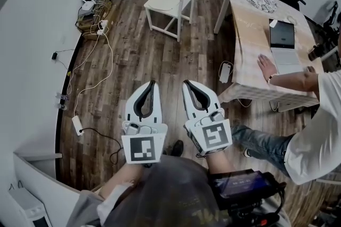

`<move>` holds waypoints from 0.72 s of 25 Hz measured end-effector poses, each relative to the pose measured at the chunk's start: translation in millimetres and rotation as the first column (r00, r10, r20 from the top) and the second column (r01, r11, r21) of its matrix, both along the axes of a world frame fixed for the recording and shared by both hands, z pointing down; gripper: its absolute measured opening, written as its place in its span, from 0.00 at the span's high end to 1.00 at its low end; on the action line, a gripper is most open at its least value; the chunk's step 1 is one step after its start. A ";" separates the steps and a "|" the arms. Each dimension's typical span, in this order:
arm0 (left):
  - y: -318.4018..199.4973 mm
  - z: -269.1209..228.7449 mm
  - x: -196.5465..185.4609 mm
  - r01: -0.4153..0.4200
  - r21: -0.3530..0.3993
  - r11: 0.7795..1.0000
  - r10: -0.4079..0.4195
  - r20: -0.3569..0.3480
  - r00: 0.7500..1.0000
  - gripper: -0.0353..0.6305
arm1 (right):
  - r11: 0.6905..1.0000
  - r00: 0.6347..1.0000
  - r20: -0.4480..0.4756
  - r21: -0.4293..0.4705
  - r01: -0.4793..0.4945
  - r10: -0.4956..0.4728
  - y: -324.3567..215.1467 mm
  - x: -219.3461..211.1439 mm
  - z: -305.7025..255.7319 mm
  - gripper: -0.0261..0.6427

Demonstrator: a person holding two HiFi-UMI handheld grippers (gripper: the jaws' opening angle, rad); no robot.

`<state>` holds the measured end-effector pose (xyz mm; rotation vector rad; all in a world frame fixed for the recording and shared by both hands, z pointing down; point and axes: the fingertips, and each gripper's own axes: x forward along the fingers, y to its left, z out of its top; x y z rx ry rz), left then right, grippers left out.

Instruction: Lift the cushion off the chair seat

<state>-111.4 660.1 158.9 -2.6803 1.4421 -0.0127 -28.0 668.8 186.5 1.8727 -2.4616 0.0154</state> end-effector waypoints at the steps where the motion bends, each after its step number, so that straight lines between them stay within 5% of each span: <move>1: 0.7 3.0 2.2 -0.002 -0.009 1.000 0.002 0.005 1.000 0.94 | 1.000 1.000 0.007 -0.005 0.003 -0.003 0.3 1.5 2.9 0.95; 11: -38.5 15.7 5.1 0.006 -0.039 0.999 -0.006 0.005 1.000 0.94 | 1.000 1.000 0.019 -0.019 0.016 -0.016 -33.9 4.5 18.2 0.95; 18: -114.5 13.3 -4.4 0.022 -0.035 0.999 -0.023 -0.025 0.999 0.94 | 0.999 0.998 0.041 -0.021 0.048 -0.047 -113.0 -4.5 20.9 0.95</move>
